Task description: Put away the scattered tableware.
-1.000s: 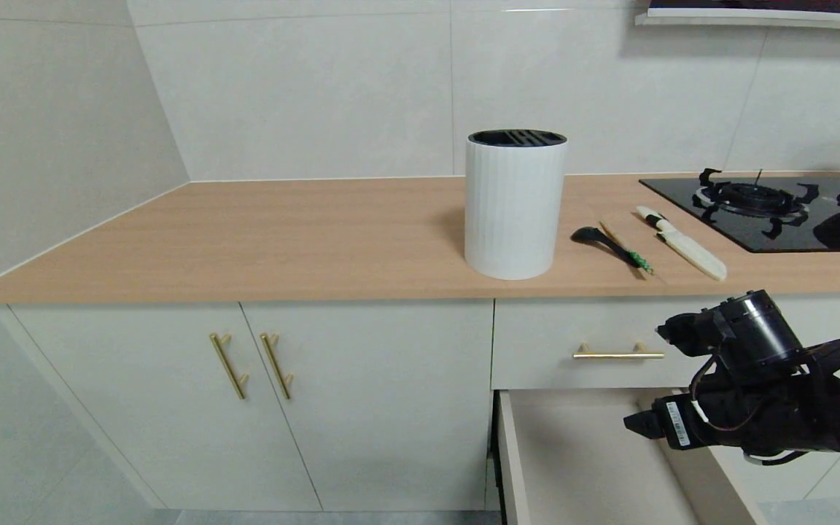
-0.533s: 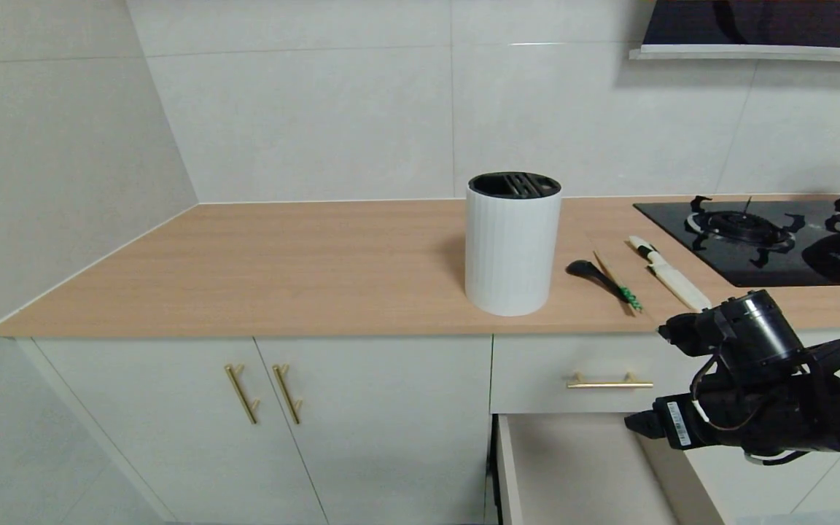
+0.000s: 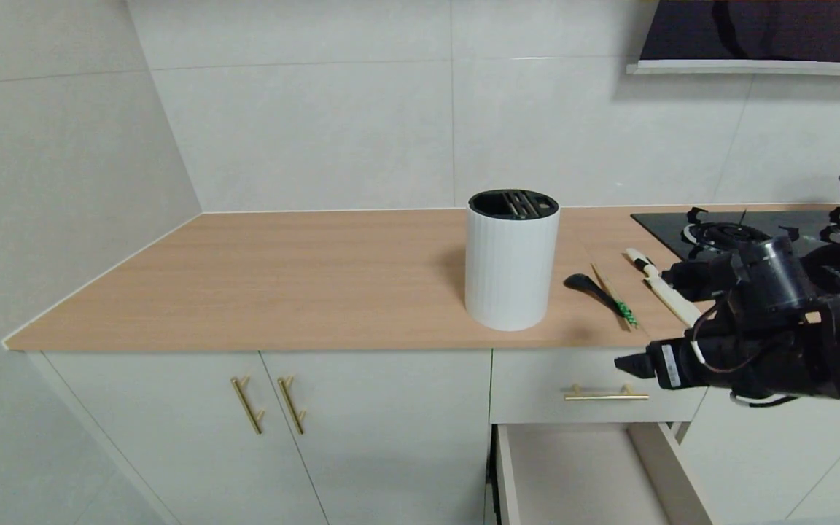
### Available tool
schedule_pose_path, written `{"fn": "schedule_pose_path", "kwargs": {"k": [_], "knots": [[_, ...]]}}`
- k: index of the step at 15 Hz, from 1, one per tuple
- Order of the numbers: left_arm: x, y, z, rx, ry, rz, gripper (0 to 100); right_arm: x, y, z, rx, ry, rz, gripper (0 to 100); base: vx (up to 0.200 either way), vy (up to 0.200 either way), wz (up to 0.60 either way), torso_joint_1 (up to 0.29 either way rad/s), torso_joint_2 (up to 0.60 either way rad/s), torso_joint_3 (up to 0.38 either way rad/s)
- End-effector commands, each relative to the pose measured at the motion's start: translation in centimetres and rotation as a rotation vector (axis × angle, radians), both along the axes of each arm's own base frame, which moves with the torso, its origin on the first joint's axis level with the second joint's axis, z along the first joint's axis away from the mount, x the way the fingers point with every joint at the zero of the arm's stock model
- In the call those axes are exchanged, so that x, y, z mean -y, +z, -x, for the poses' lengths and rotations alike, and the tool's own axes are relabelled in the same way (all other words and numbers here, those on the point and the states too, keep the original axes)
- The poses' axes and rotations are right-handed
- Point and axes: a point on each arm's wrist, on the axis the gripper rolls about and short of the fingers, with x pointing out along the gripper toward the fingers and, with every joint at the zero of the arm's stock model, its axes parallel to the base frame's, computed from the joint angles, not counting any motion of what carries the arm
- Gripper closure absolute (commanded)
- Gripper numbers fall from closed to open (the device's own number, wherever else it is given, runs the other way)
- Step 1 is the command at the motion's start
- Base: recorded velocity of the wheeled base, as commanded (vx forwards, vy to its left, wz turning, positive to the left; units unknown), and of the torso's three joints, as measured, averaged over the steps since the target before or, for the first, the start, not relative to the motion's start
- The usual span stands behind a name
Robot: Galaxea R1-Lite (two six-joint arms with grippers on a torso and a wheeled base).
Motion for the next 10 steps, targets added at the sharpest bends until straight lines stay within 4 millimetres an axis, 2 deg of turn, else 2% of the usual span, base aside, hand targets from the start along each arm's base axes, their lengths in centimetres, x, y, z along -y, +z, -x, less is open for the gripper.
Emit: {"fn": "schedule_pose_path", "kwargs": {"k": [1,3,5,6,8,10], "knots": [[0.0,0.0,0.0,-0.001,0.001,0.001,0,0.0,2.4,-2.6,0.085,-0.016,-0.017,0,0.000,0.000,0.00,0.000,0.00,0.000],[0.0,0.0,0.0,-0.001,0.001,0.000,0,-0.2,2.4,-4.7,0.094,-0.044,-0.006,0,0.000,0.000,0.00,0.000,0.00,0.000],[0.0,0.0,0.0,-0.001,0.001,0.000,0,-0.2,1.8,-5.6,0.083,-0.055,-0.017,0,0.000,0.000,0.00,0.000,0.00,0.000],[0.0,0.0,0.0,-0.001,0.001,0.000,0,-0.2,0.7,-6.7,0.065,-0.088,-0.017,0,0.000,0.000,0.00,0.000,0.00,0.000],[0.0,0.0,0.0,-0.001,0.001,0.001,0,0.2,0.4,-7.2,0.068,-0.108,-0.015,0,0.000,0.000,0.00,0.000,0.00,0.000],[0.0,0.0,0.0,-0.001,0.001,0.001,0,0.3,-0.7,-8.1,0.060,-0.120,-0.011,0,0.000,0.000,0.00,0.000,0.00,0.000]]}}
